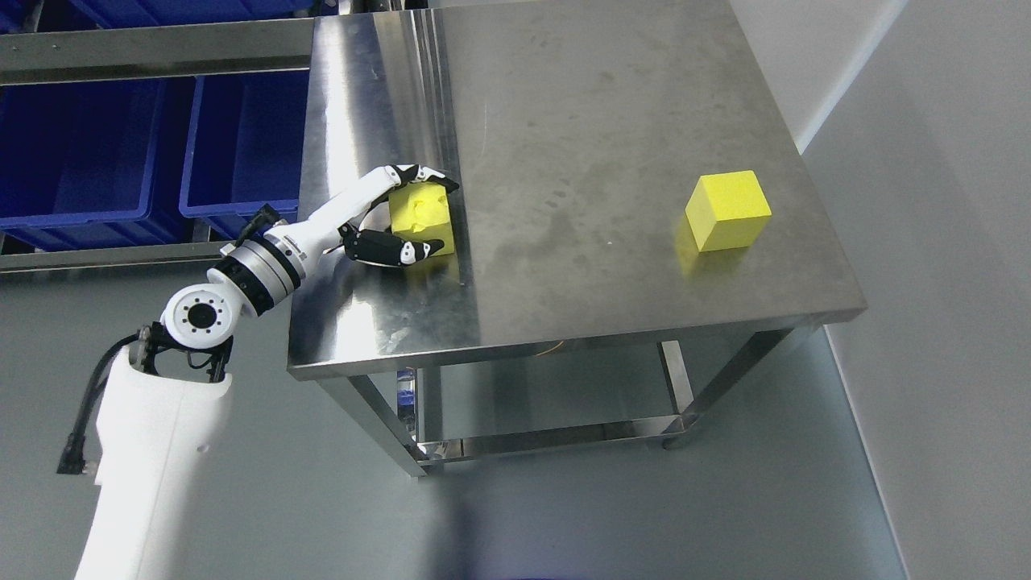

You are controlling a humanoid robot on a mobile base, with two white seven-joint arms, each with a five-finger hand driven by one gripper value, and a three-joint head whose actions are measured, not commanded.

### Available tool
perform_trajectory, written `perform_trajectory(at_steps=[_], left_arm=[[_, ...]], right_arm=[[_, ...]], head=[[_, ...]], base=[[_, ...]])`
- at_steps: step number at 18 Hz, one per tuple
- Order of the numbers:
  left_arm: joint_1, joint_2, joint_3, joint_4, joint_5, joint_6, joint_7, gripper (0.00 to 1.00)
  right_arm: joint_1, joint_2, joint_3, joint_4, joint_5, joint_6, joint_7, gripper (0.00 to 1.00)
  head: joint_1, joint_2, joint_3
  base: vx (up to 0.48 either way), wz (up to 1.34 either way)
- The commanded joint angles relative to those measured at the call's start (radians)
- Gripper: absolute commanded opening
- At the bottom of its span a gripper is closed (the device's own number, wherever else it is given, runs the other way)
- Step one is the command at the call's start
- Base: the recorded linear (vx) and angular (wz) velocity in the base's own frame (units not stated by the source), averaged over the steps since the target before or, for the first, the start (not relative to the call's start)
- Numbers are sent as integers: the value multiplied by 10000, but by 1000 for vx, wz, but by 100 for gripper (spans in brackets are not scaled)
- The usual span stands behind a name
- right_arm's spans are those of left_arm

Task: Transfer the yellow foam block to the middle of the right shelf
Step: 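Close the left hand around the yellow foam cube, then lift the cube off the table with the left hand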

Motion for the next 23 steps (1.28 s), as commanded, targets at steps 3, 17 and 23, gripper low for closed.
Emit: perform_trajectory(at_steps=[3, 17, 23], left_arm=[[-372, 166, -867, 481, -155, 65, 718, 7], [1098, -2100, 4303, 159, 3631, -2681, 4080, 0], [2388, -2100, 4319, 235, 5076, -2114, 5446, 0]], right_arm=[[122, -175, 1, -175, 15, 6, 1, 100], [122, -175, 1, -175, 15, 6, 1, 100], [122, -175, 1, -175, 15, 6, 1, 100]], head=[[0, 0, 0], [0, 1, 0], [0, 1, 0]], base=[[0, 0], [-5, 51], [7, 628]])
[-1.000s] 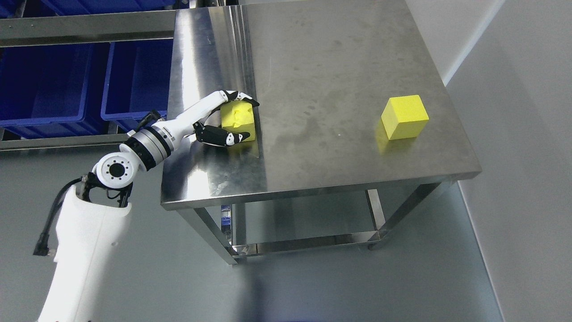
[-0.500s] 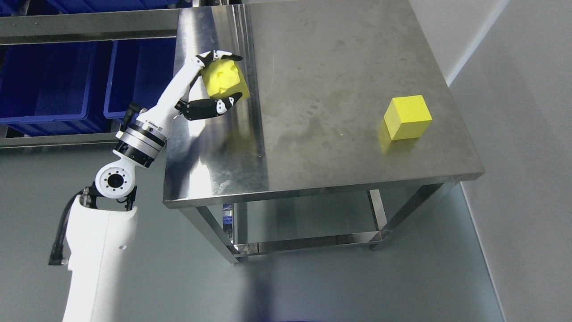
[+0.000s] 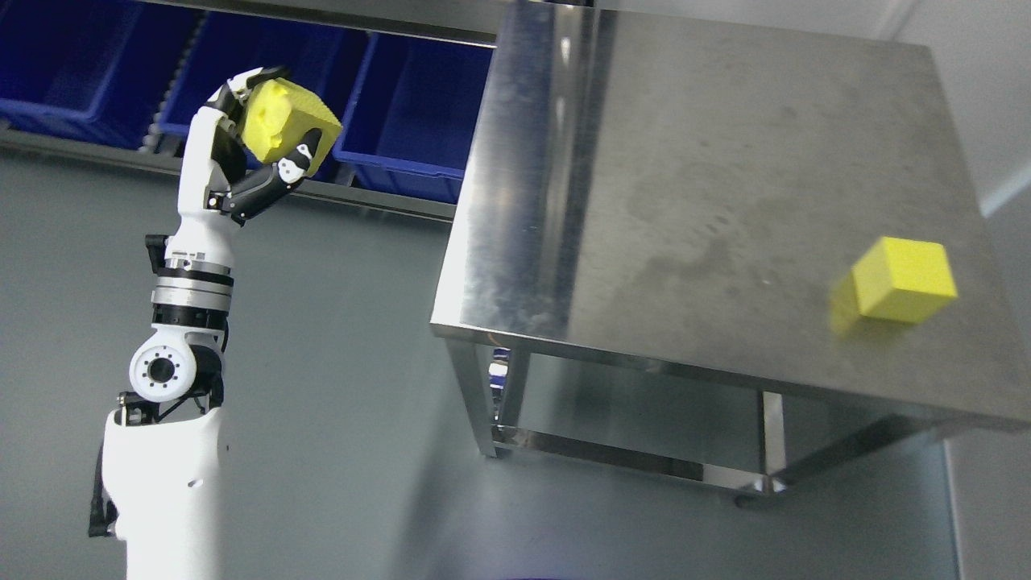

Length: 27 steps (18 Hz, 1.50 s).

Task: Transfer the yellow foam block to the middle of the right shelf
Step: 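Lift the cube off the table with the left hand, then carry the cube in the left hand while turning toward the blue bin shelf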

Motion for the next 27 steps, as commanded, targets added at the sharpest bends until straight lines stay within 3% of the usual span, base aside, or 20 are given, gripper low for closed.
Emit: perform_trajectory(at_steps=[1, 6, 10, 18, 22, 27], left_arm=[[990, -281, 1318, 37, 1285, 330, 729, 0], [1435, -281, 1058, 618, 1975, 40, 761, 0], [1528, -281, 537, 1356, 2037, -1478, 761, 1], [1620, -281, 15, 1478, 2022, -1342, 1099, 0], [1681, -281, -966, 2535, 1991, -1968, 1358, 0], [1681, -281, -1029, 2861, 1991, -2247, 1559, 0]], right_arm=[[121, -174, 1, -175, 15, 6, 1, 100], [121, -174, 1, -175, 15, 6, 1, 100], [121, -174, 1, -175, 15, 6, 1, 100], [121, -174, 1, -175, 15, 6, 1, 100], [121, -174, 1, -175, 15, 6, 1, 100], [121, -174, 1, -175, 15, 6, 1, 100]], head=[[0, 0, 0], [0, 0, 0], [0, 0, 0], [0, 0, 0], [0, 0, 0], [0, 0, 0]], base=[[15, 1048], [28, 1329], [64, 1341], [144, 704], [225, 285], [288, -6]])
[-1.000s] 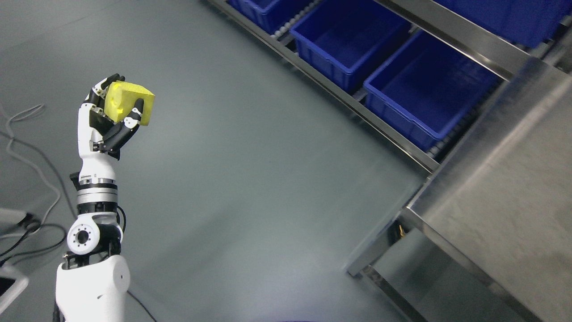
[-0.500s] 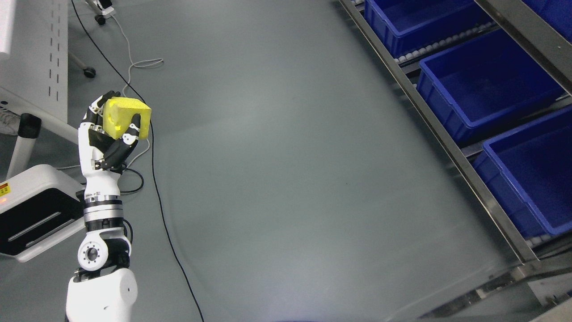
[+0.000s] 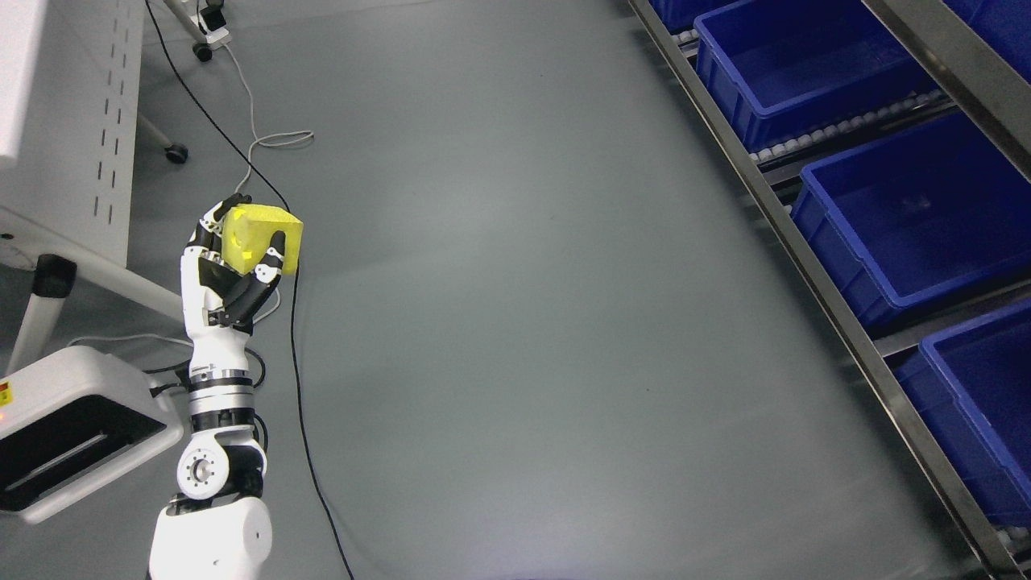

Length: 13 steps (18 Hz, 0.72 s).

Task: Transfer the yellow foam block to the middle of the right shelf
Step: 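Carry the cube in the left hand while turning toward the blue bin shelf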

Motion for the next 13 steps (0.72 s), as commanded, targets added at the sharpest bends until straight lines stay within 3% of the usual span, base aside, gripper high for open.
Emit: perform_trajectory(at_steps=[1, 4, 8, 13], left_arm=[[155, 145, -675, 608, 8, -135, 167, 0], [1105, 145, -705, -665, 8, -135, 198, 0], [1980, 154, -613, -1188, 8, -180, 198, 0], [2074, 170, -598, -1634, 8, -288, 198, 0]], right_arm=[[122, -175, 1, -175, 15, 6, 1, 100], [122, -175, 1, -175, 15, 6, 1, 100], [122, -175, 1, -175, 0, 6, 1, 100], [122, -175, 1, -175, 15, 6, 1, 100]], head=[[0, 0, 0], [0, 0, 0], [0, 0, 0], [0, 3, 0]], base=[[331, -147], [381, -234], [497, -202], [543, -114]])
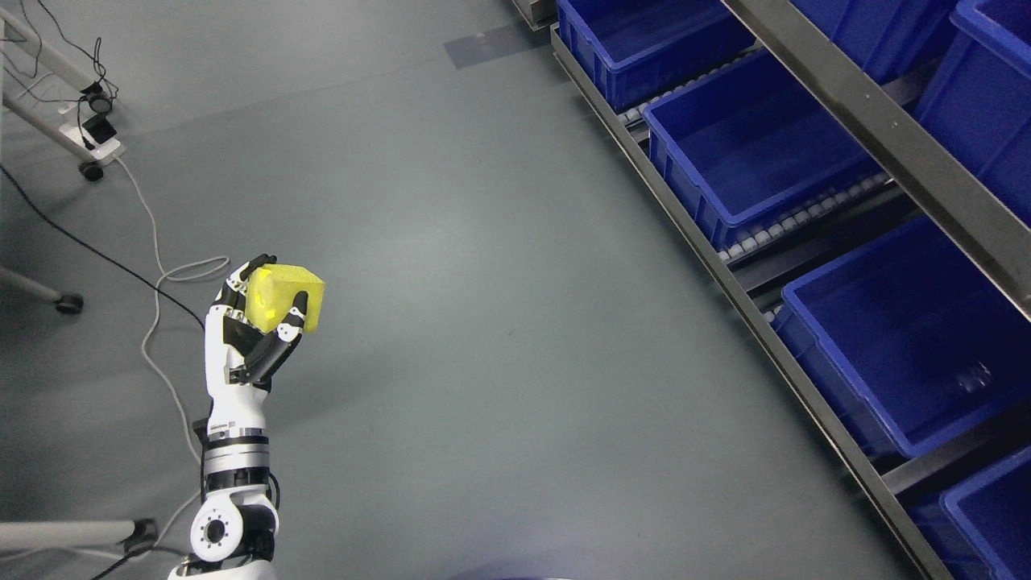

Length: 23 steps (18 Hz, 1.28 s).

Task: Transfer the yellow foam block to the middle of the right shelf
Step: 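Carry the cube in the left hand while turning toward the blue bin shelf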

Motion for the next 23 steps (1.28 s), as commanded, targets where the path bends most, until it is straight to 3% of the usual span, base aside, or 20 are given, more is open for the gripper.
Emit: perform_trajectory(at_steps=[1, 9, 13, 18, 23], left_arm=[[396, 190, -133, -911, 1, -10, 0, 0], [-645, 588, -163, -911, -30, 265, 0, 0], [-1550, 1614, -928, -1093, -30, 174, -122, 0], [-2179, 1922, -1542, -1493, -30, 128, -138, 0], [-3575, 3378, -1805, -1570, -30, 128, -138, 0]], right_arm=[[123, -175, 1, -175, 15, 6, 0, 100], [123, -175, 1, -175, 15, 6, 0, 100], [123, -175, 1, -175, 15, 6, 0, 100], [123, -175, 1, -175, 15, 6, 0, 100], [123, -175, 1, -175, 15, 6, 0, 100]], head=[[0, 0, 0], [0, 0, 0], [0, 0, 0], [0, 0, 0], [0, 1, 0]], base=[[568, -82], [547, -295], [405, -527], [278, -432], [166, -300]])
